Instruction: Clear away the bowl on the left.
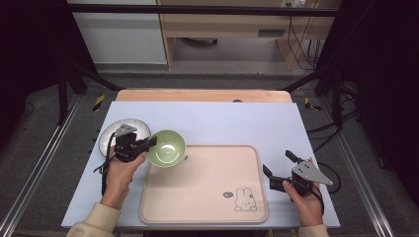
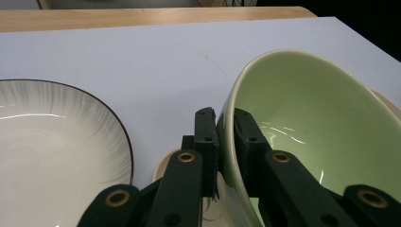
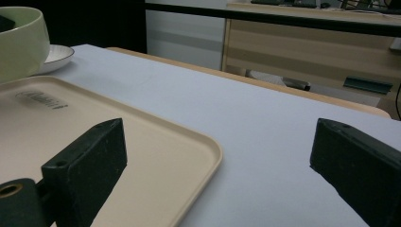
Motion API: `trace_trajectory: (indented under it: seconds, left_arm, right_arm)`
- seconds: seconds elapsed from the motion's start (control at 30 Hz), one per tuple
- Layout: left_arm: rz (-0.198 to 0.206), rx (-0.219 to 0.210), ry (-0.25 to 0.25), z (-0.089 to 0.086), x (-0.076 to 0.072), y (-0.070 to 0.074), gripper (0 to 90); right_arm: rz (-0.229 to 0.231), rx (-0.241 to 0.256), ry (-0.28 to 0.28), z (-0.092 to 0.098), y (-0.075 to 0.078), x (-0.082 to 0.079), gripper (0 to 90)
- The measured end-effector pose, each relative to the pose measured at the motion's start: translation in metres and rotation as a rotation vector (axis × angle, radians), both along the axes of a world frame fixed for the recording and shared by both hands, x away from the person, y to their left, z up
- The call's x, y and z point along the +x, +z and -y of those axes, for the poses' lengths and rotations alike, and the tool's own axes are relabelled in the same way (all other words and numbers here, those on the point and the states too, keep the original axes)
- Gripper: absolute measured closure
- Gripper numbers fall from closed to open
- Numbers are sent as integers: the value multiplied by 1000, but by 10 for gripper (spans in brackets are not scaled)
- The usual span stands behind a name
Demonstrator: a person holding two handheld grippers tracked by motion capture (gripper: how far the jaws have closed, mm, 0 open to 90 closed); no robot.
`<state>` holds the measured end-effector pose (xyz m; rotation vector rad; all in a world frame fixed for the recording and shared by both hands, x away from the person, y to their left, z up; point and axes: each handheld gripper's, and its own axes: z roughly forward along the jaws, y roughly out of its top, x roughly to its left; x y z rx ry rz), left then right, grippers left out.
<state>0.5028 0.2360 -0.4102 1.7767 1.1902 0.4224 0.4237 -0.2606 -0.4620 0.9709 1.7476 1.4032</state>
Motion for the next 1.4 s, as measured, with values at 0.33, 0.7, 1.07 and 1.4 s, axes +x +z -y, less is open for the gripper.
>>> trace_trajectory:
  seconds: [0.33,0.7,1.07,1.4]
  left_arm:
    - [-22,-18,-22,5,-5,-4,821]
    - [-31,-19,-49,13,-10,-7,821]
    - [-49,-8,-98,24,-18,-12,820]
    - [-64,-7,-124,26,-24,-15,819]
  right_arm:
    - [-1,2,-1,1,0,0,49]
    - [-1,5,-1,2,1,-1,52]
    - [-3,8,-1,2,1,-1,52]
    - [-2,10,0,3,1,-1,52]
